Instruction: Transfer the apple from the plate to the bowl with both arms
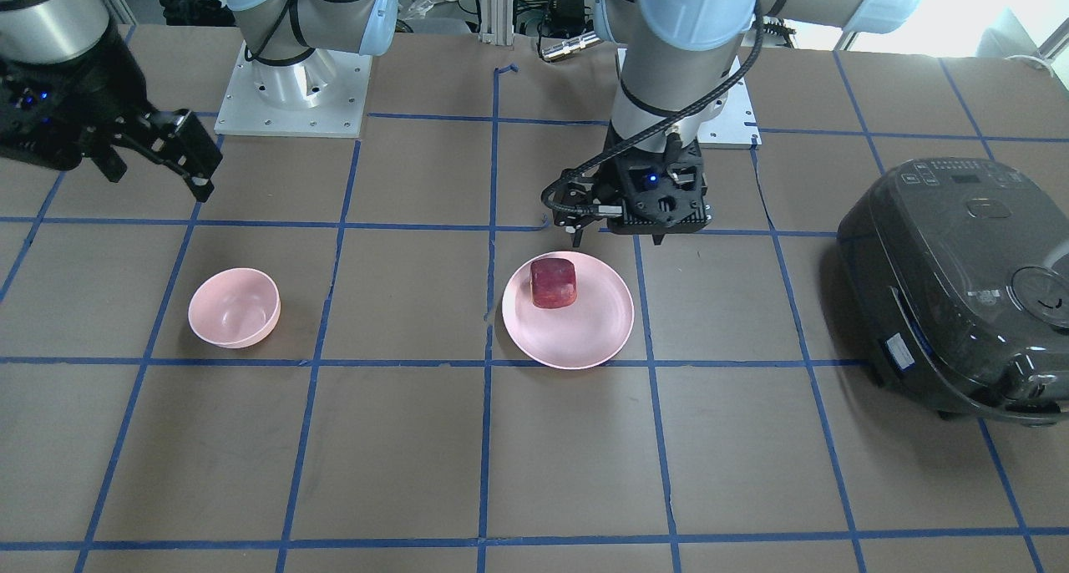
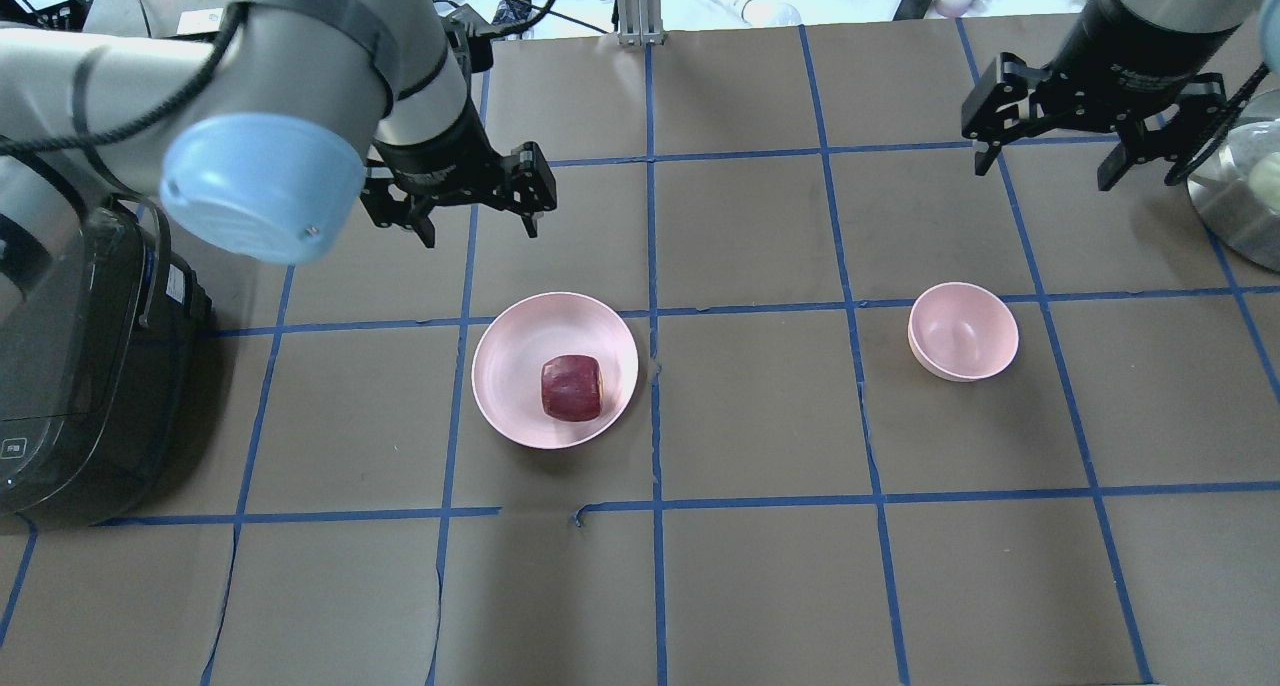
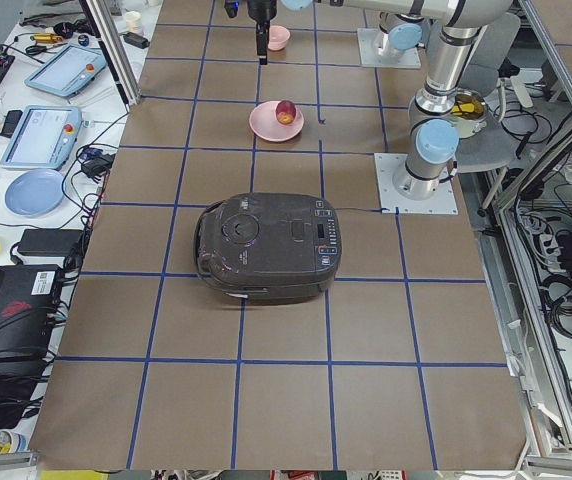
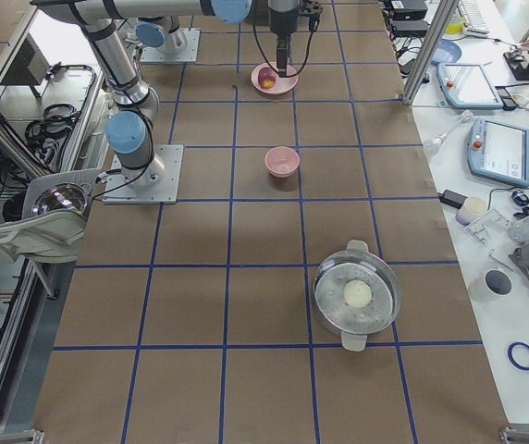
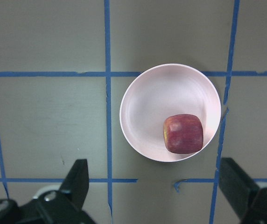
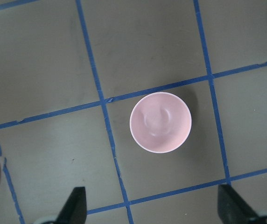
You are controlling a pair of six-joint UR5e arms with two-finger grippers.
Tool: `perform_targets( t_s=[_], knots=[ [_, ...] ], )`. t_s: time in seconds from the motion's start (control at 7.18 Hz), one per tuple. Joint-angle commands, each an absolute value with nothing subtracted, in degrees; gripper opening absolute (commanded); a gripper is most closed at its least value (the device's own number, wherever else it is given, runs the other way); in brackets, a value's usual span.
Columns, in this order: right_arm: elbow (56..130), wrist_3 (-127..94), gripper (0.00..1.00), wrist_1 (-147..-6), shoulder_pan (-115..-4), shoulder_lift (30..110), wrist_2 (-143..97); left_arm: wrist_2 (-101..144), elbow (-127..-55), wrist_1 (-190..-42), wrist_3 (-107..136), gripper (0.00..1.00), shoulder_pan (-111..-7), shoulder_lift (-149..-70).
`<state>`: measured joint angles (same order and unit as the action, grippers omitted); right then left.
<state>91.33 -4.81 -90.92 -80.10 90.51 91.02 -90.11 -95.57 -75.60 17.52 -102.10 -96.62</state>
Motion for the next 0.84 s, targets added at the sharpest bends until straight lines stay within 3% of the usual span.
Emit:
perform_targets(
  t_s=[0.0, 0.28, 0.7],
  knots=[
    [92.7, -4.7, 1.0, -96.1, -75.2, 83.8, 90.4, -90.2, -105.0, -65.1, 25.8, 1.0, -106.3, -98.5],
    [100.1, 12.7, 1.0, -108.3, -74.4, 78.5, 91.0, -90.1, -112.9, -53.4, 29.1, 1.0, -106.9, -101.2],
    [108.2, 20.7, 1.0, -118.4, -70.1, 75.8, 90.8, -89.9, -113.8, -53.1, 29.0, 1.0, -107.0, -106.0]
  ],
)
